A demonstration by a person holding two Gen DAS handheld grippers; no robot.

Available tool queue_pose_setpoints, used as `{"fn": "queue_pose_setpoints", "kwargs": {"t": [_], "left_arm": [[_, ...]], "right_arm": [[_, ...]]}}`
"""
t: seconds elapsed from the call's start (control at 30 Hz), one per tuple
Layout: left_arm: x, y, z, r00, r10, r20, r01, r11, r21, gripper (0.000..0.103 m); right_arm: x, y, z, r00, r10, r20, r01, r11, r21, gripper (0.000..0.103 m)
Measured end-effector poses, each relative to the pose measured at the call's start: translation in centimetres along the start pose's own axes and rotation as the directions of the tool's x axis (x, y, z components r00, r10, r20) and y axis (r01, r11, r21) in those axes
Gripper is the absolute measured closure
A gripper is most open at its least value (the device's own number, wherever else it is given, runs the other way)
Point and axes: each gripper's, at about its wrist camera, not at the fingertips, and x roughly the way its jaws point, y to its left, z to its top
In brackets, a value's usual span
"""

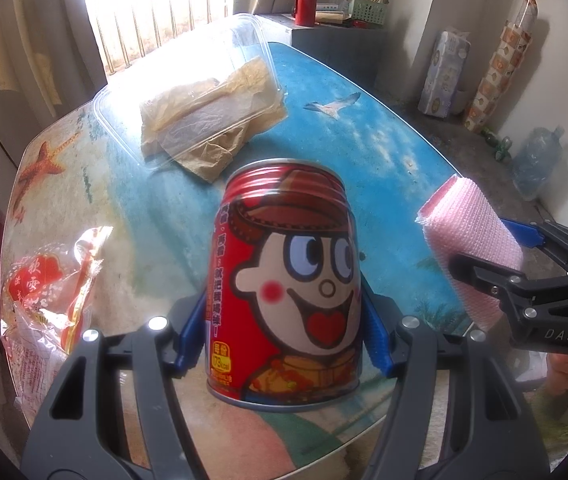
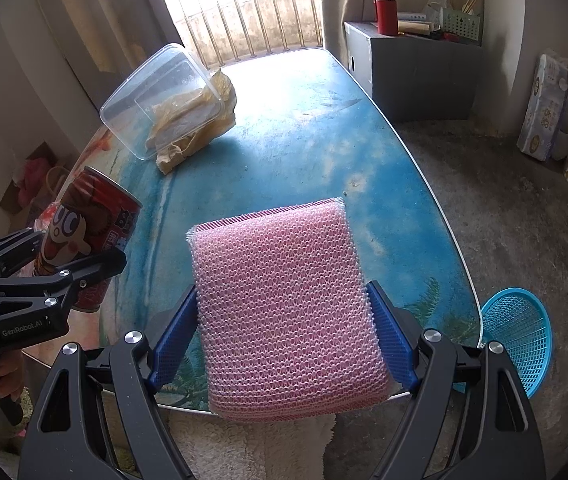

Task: Collect trash
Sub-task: 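Close the right tool on the pink sponge while the left tool holds the red can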

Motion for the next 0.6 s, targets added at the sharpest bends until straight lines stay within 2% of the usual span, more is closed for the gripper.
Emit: {"fn": "queue_pose_setpoints", "kwargs": {"t": [0.6], "left_arm": [[-1.7,-1.9,0.0,0.998,0.044,0.049,-0.047,0.997,0.053,0.041]], "right_arm": [[-1.2,-0.8,-0.4,0.999,0.017,0.028,-0.017,1.0,0.019,0.024]]}}
